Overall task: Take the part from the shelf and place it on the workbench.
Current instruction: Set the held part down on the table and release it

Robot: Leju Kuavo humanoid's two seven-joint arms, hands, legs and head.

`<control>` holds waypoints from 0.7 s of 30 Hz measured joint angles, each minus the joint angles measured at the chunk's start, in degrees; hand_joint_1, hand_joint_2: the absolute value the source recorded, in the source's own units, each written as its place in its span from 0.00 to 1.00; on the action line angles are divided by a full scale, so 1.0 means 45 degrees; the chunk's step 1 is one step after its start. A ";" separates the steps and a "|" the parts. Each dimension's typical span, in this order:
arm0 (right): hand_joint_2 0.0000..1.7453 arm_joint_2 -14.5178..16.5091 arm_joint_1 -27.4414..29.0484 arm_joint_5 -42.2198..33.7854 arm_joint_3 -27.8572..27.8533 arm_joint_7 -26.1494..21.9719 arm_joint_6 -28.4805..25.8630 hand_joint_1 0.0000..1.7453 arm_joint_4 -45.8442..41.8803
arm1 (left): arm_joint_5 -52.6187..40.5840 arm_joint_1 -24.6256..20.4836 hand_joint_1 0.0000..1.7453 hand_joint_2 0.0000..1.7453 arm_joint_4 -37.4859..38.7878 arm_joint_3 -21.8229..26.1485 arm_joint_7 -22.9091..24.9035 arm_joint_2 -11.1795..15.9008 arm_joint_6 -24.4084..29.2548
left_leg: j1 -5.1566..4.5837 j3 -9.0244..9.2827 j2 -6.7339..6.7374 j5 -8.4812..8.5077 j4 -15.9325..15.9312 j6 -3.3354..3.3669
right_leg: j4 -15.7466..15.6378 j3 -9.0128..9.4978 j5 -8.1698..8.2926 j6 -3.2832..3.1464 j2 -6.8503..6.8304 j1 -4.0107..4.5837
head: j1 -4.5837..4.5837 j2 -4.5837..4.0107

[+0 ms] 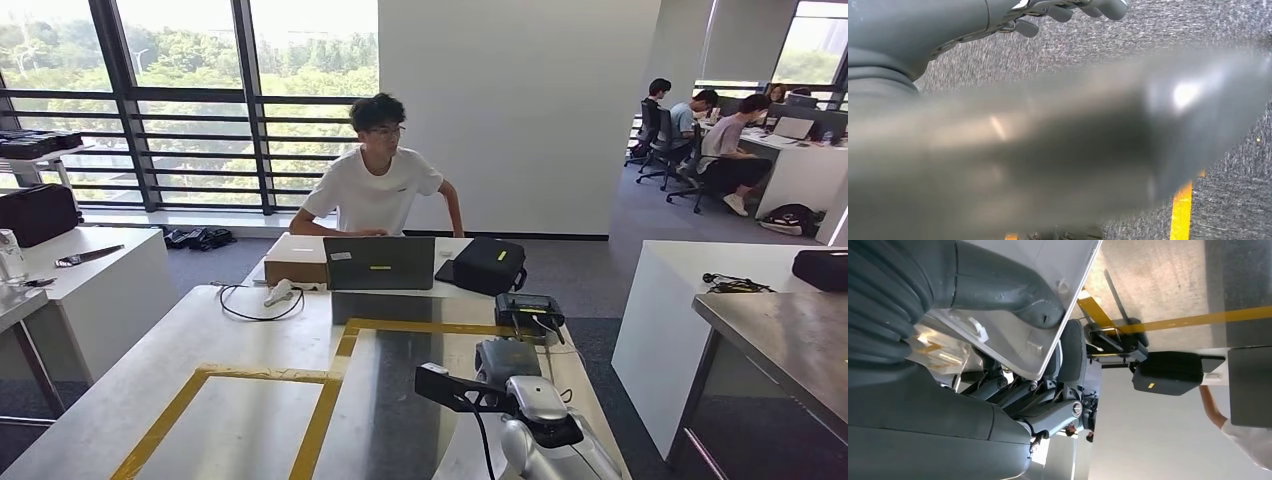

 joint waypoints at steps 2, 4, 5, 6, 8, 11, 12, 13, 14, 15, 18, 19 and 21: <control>0.00 -0.0035 0.0007 -0.0047 0.0000 -0.0029 -0.0043 0.00 0.0002 | -0.0030 -0.0001 0.00 0.75 0.0000 0.0026 0.0075 -0.0007 0.0084 | -0.0011 0.0000 0.0002 -0.0007 0.0001 0.0061 | -0.0052 0.0022 0.0026 0.0053 -0.0004 -0.0003 | 0.0005 0.0000; 0.00 -0.0095 0.0021 -0.0080 0.0000 -0.0080 -0.0114 0.00 0.0002 | -0.0068 -0.0001 0.00 0.25 0.0000 0.0046 0.0163 -0.0017 0.0210 | -0.0023 0.0000 0.0006 -0.0010 0.0005 0.0094 | -0.0088 0.0036 0.0045 0.0163 -0.0004 -0.0012 | 0.0005 0.0000; 0.00 -0.0130 0.0034 -0.0092 0.0000 -0.0103 -0.0156 0.00 0.0002 | -0.0075 -0.0002 0.00 0.00 0.0000 0.0053 0.0202 -0.0019 0.0275 | -0.0028 0.0000 0.0007 -0.0010 0.0007 0.0100 | -0.0103 0.0044 0.0049 0.0243 -0.0004 -0.0019 | 0.0005 0.0000; 0.00 -0.0163 0.0049 -0.0103 0.0000 -0.0123 -0.0197 0.00 0.0002 | -0.0072 -0.0003 0.00 0.00 0.0000 0.0058 0.0250 -0.0019 0.0346 | -0.0030 -0.0001 0.0008 -0.0008 0.0009 0.0104 | -0.0114 0.0050 0.0053 0.0323 -0.0004 -0.0025 | 0.0005 0.0000; 0.00 -0.0228 0.0084 -0.0136 0.0000 -0.0158 -0.0274 0.00 0.0002 | -0.0063 -0.0007 0.00 0.00 -0.0002 0.0064 0.0430 -0.0018 0.0516 | -0.0033 0.0000 0.0010 -0.0003 0.0011 0.0113 | -0.0124 0.0053 0.0059 0.0420 -0.0004 -0.0033 | 0.0005 0.0000; 0.00 -0.0323 0.0116 -0.0183 0.0000 -0.0241 -0.0400 0.00 0.0002 | -0.0061 -0.0010 0.00 0.00 -0.0005 0.0090 0.0750 -0.0018 0.0840 | -0.0032 0.0003 0.0020 0.0004 0.0009 0.0120 | -0.0122 0.0043 0.0067 0.0450 -0.0003 -0.0028 | 0.0005 0.0000; 0.00 -0.0348 0.0128 -0.0195 0.0000 -0.0271 -0.0457 0.00 0.0002 | -0.0060 -0.0014 0.00 0.00 -0.0005 0.0113 0.0812 -0.0018 0.0965 | -0.0030 0.0006 0.0024 0.0005 0.0007 0.0120 | -0.0119 0.0040 0.0068 0.0454 -0.0003 -0.0024 | 0.0005 0.0000; 0.00 -0.0372 0.0139 -0.0209 0.0000 -0.0290 -0.0521 0.00 0.0002 | -0.0060 -0.0019 0.00 0.00 -0.0006 0.0137 0.0855 -0.0019 0.1097 | -0.0028 0.0009 0.0028 0.0007 0.0004 0.0119 | -0.0116 0.0038 0.0068 0.0457 -0.0002 -0.0020 | 0.0005 0.0000; 0.00 -0.0397 0.0148 -0.0227 0.0000 -0.0308 -0.0593 0.00 0.0002 | -0.0062 -0.0024 0.00 0.00 -0.0007 0.0163 0.0884 -0.0021 0.1216 | -0.0025 0.0013 0.0032 0.0010 0.0001 0.0115 | -0.0111 0.0035 0.0068 0.0458 -0.0002 -0.0015 | 0.0005 0.0000; 0.00 -0.0423 0.0154 -0.0258 0.0000 -0.0323 -0.0673 0.00 0.0002 | -0.0068 -0.0028 0.00 0.00 -0.0007 0.0186 0.0916 -0.0022 0.1317 | -0.0022 0.0016 0.0035 0.0013 -0.0003 0.0112 | -0.0106 0.0033 0.0068 0.0458 -0.0002 -0.0012 | 0.0005 0.0000; 0.00 -0.0503 0.0155 -0.0396 0.0000 -0.0452 -0.1052 0.00 -0.0001 | -0.0078 -0.0031 0.00 0.00 -0.0005 0.0254 0.1069 -0.0023 0.1518 | -0.0018 0.0020 0.0039 0.0018 -0.0009 0.0105 | -0.0085 0.0025 0.0067 0.0456 -0.0002 -0.0009 | 0.0005 0.0000; 0.00 -0.0521 0.0154 -0.0443 0.0000 -0.0521 -0.1220 0.00 -0.0008 | -0.0064 -0.0033 0.00 0.00 -0.0006 0.0272 0.1135 -0.0023 0.1587 | -0.0035 0.0017 0.0041 0.0012 0.0000 0.0112 | -0.0087 0.0024 0.0071 0.0463 -0.0002 -0.0023 | 0.0004 0.0000; 0.00 -0.0538 0.0149 -0.0527 0.0000 -0.0658 -0.1557 0.00 -0.0039 | -0.0010 -0.0038 0.00 0.00 -0.0011 0.0293 0.1259 -0.0023 0.1740 | -0.0066 0.0011 0.0042 -0.0005 0.0019 0.0139 | -0.0093 0.0026 0.0074 0.0493 -0.0001 -0.0057 | 0.0000 0.0000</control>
